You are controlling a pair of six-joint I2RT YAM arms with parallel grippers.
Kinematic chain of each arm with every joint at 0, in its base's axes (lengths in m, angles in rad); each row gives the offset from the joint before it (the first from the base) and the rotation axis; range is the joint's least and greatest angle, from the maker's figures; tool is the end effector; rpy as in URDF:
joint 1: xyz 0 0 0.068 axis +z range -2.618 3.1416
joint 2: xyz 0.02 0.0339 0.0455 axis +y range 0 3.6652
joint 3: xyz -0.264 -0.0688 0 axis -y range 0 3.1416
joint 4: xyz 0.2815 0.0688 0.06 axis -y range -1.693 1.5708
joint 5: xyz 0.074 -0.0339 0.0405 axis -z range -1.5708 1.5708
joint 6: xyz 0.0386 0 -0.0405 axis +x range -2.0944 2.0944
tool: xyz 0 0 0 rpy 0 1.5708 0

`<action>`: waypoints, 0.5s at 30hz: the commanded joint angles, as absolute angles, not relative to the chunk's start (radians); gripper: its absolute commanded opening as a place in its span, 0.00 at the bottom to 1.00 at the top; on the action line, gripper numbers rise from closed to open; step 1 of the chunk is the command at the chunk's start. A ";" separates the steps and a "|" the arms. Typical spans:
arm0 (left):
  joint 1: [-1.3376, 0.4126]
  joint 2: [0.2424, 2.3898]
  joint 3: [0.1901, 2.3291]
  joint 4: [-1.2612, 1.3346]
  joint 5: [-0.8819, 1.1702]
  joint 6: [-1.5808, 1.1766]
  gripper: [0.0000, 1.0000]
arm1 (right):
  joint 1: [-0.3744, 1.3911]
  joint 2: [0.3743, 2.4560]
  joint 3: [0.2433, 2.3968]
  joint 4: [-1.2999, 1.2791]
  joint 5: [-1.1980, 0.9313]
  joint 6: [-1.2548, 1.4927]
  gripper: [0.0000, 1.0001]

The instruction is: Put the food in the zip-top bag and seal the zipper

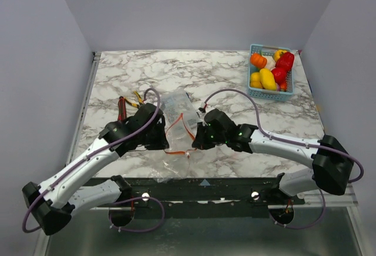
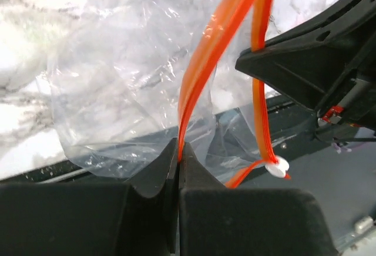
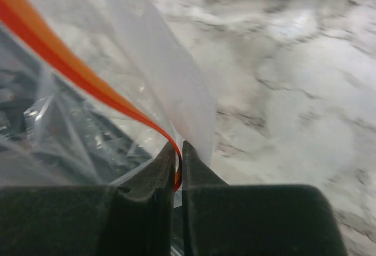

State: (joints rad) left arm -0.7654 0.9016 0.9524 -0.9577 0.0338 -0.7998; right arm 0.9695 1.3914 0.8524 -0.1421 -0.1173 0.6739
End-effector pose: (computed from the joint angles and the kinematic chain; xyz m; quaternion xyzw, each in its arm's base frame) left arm 0.1460 -0.1421 0.3061 -0.0108 0.9452 -0.2411 0.2198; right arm 0.1844 0.2768 0.2095 -0.1577 0.8876 0.3506 0.2538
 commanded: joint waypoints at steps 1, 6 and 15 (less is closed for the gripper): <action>-0.761 1.062 1.061 -0.889 0.022 -0.641 0.00 | 0.970 1.349 0.888 -0.385 0.168 0.637 0.16; -0.761 1.123 1.068 -0.787 0.117 -0.581 0.00 | 0.970 1.268 0.918 -0.381 0.163 0.620 0.42; -0.761 1.187 1.103 -0.660 0.243 -0.573 0.00 | 0.971 1.277 0.972 -0.358 0.233 0.606 0.49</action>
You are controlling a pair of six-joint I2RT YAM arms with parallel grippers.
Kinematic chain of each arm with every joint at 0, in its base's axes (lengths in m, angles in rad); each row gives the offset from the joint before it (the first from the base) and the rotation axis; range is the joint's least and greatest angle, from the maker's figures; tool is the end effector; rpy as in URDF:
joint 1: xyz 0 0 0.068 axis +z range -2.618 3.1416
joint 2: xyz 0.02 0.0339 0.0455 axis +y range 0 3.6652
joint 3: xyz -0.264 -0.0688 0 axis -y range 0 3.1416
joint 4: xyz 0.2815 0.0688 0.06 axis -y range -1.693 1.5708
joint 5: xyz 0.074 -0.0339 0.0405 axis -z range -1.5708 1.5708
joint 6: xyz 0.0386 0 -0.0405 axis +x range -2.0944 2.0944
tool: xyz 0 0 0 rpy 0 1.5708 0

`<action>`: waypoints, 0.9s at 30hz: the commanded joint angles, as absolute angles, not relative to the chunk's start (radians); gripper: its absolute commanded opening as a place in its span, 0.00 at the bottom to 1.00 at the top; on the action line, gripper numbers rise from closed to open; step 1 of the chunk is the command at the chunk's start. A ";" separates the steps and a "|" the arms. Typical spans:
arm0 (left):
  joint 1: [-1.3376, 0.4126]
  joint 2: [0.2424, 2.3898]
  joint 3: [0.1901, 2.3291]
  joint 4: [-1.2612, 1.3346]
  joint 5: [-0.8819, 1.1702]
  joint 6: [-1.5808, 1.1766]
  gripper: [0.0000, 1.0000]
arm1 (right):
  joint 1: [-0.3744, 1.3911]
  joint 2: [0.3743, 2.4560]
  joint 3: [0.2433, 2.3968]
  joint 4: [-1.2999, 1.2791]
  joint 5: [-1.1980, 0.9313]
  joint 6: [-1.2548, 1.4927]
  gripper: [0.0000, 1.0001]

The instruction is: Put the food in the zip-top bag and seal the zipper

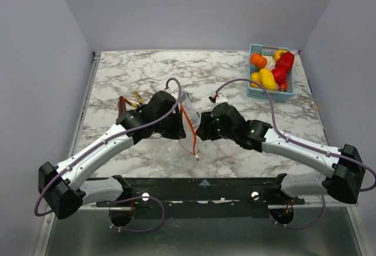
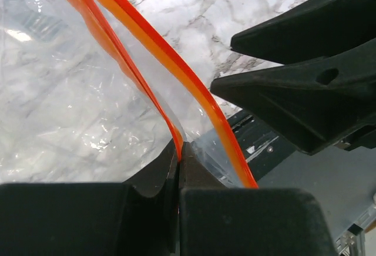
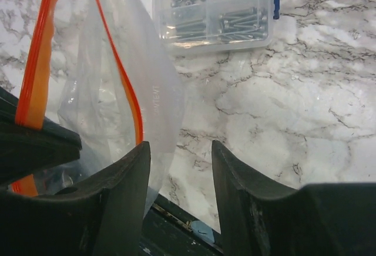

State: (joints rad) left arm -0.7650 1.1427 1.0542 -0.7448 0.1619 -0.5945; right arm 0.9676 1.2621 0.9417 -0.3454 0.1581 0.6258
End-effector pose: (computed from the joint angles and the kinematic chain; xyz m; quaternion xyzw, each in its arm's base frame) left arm 0.1915 -0.1925 0.3056 0.1082 0.9239 -0.2845 0.2320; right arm 0.1832 0.2552 0.2641 -0.1185 0.8894 0.2620 0.3555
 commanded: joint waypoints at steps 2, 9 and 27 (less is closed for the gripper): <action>-0.761 1.213 1.125 -0.658 0.247 -0.555 0.00 | 0.971 1.286 0.978 -0.337 0.230 0.604 0.49; -0.761 1.242 1.101 -0.584 0.268 -0.497 0.00 | 0.970 1.286 0.973 -0.273 0.212 0.647 0.49; -0.756 1.257 1.049 -0.526 0.314 -0.424 0.00 | 0.970 1.271 0.977 -0.289 0.157 0.760 0.53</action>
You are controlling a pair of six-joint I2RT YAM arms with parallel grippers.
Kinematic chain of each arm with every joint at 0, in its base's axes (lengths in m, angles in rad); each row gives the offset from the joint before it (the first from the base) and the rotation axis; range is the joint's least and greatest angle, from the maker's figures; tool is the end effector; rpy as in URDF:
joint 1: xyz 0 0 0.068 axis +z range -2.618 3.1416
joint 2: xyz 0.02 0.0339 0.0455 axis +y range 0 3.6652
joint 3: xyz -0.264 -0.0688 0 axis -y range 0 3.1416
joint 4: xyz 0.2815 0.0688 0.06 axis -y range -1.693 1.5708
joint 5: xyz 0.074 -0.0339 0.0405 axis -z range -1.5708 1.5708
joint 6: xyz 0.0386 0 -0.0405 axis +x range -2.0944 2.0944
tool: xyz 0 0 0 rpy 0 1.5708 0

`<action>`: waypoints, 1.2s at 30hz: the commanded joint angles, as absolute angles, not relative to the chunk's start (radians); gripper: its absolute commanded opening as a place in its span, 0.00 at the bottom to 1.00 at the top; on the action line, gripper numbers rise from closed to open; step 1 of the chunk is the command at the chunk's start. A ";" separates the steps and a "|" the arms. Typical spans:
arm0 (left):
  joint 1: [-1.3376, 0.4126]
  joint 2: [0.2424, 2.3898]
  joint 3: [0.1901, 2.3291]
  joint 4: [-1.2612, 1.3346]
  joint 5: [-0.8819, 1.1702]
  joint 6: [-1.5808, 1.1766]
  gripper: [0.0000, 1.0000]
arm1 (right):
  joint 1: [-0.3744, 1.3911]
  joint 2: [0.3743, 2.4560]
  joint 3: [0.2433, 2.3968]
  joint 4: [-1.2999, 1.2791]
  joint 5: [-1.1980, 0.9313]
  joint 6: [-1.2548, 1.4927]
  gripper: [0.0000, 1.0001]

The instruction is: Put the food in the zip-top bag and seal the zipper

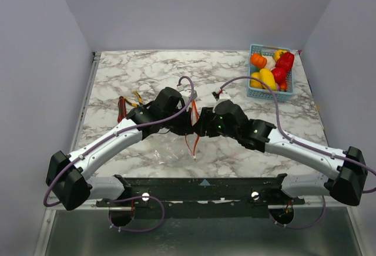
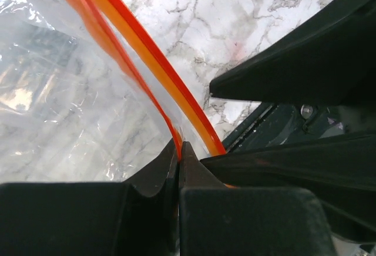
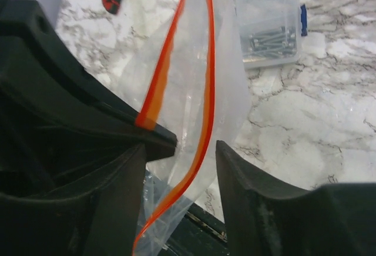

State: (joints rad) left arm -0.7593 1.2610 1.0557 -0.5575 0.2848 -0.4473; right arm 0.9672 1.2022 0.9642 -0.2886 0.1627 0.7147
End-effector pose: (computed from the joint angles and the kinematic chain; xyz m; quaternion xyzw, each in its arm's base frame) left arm 0.2156 -0.2196 0.2896 0.1965 0.8905 -0.3282 0.2464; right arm 0.1808 0.2513 0.2954 -0.0686 0.8621 0.3235 0.3839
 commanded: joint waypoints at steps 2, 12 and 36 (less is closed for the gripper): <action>-0.755 1.258 1.048 -0.531 0.298 -0.415 0.00 | 0.970 1.289 0.988 -0.302 0.173 0.765 0.49; -0.752 1.246 1.048 -0.538 0.285 -0.407 0.00 | 0.971 1.267 0.933 -0.250 0.237 0.817 0.48; -0.655 1.146 1.060 -0.612 0.103 -0.373 0.00 | 0.970 1.318 0.860 -0.311 0.416 0.808 0.01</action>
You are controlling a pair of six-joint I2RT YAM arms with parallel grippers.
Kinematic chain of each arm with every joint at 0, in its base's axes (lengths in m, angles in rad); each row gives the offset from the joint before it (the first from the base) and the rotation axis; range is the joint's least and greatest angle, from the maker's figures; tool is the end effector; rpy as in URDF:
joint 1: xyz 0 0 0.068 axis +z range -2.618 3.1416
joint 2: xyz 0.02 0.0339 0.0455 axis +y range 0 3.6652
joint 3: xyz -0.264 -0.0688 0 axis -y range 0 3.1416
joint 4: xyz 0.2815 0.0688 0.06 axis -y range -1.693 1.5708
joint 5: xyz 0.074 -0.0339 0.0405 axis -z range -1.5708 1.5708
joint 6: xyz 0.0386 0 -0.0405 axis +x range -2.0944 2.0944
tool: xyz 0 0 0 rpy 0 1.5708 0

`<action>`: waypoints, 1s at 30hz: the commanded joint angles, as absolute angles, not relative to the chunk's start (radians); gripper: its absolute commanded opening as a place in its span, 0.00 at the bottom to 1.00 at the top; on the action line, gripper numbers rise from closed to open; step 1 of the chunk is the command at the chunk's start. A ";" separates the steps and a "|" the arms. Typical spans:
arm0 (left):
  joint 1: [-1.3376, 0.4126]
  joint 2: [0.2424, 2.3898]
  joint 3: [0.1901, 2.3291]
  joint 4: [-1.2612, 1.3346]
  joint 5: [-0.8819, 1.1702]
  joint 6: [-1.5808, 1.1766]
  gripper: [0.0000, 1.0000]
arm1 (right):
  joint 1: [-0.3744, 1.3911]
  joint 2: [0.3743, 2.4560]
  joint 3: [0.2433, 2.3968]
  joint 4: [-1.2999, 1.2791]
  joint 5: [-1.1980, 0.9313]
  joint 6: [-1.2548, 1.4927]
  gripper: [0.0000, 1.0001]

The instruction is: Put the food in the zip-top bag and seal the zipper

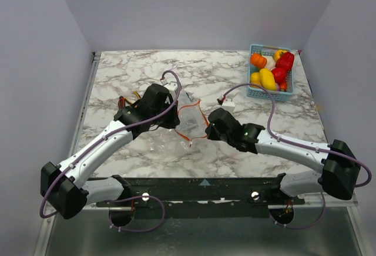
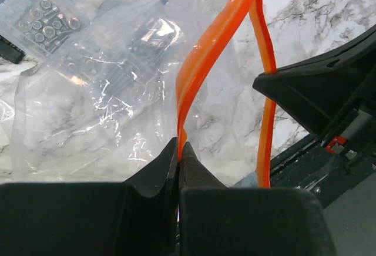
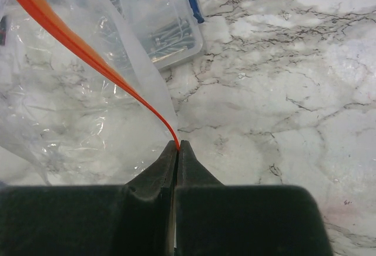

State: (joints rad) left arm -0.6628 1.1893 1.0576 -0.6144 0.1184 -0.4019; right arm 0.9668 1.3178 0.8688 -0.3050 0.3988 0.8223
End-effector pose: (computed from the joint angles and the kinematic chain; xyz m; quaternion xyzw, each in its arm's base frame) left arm 0.2267 -0.1827 0.3048 0.1425 0.9037 -0.2498 0.3172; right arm 0.1903 0.2495 0.2260 0.0135 0.9029 0.1898 0.3854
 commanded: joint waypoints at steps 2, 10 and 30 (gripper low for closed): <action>-0.654 1.145 1.046 -0.593 0.163 -0.375 0.00 | 0.970 1.319 0.867 -0.287 0.384 0.796 0.01; -0.655 1.184 1.046 -0.589 0.257 -0.391 0.00 | 0.970 1.315 0.908 -0.325 0.297 0.764 0.09; -0.653 1.231 1.061 -0.615 0.256 -0.387 0.00 | 0.887 1.189 1.210 -0.683 0.698 0.715 1.00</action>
